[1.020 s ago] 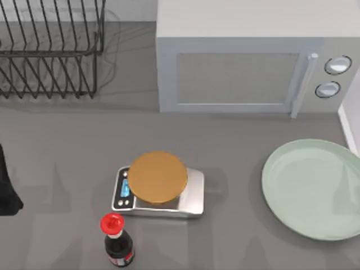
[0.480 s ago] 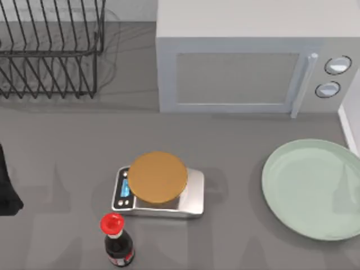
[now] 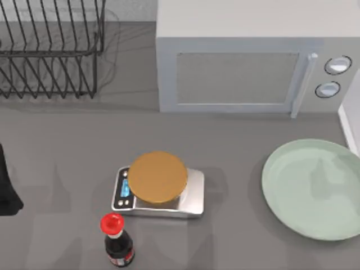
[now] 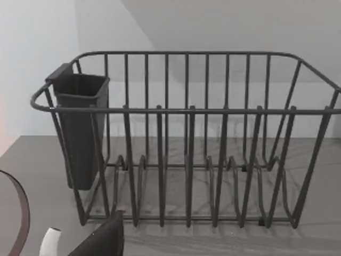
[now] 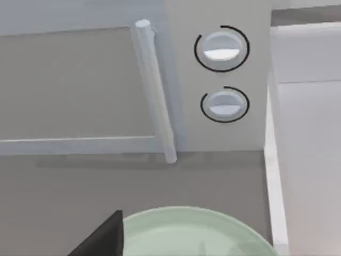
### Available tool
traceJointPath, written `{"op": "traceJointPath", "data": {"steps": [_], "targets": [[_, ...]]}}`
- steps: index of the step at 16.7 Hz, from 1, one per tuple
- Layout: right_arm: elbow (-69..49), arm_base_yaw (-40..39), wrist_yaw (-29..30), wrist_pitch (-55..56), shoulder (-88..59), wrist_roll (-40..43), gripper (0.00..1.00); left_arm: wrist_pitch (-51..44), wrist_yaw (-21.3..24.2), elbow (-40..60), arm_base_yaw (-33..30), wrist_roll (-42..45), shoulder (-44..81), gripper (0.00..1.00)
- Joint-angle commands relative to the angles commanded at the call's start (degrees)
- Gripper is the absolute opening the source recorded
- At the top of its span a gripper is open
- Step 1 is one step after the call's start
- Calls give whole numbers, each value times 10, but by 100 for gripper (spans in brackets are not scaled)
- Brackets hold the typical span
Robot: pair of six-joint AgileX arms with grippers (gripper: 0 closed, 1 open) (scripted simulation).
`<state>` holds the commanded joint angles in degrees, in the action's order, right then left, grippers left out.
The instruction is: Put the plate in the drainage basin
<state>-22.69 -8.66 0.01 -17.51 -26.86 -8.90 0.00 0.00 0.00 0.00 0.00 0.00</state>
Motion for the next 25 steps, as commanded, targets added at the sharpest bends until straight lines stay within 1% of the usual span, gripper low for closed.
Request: {"op": "traceJointPath", "data": {"steps": [9, 13, 16, 18, 25], "targets": [[-384, -145, 0, -294, -534, -149, 100, 0, 0, 0, 0, 0, 0, 100], [-516, -195, 0, -394, -719, -200, 100, 0, 0, 0, 0, 0, 0, 100], [-576, -218, 0, -440, -799, -224, 100, 0, 0, 0, 0, 0, 0, 100], [-593, -224, 0, -454, -821, -231, 100, 0, 0, 0, 0, 0, 0, 100], [-586, -222, 0, -444, -826, -231, 100, 0, 0, 0, 0, 0, 0, 100]]}}
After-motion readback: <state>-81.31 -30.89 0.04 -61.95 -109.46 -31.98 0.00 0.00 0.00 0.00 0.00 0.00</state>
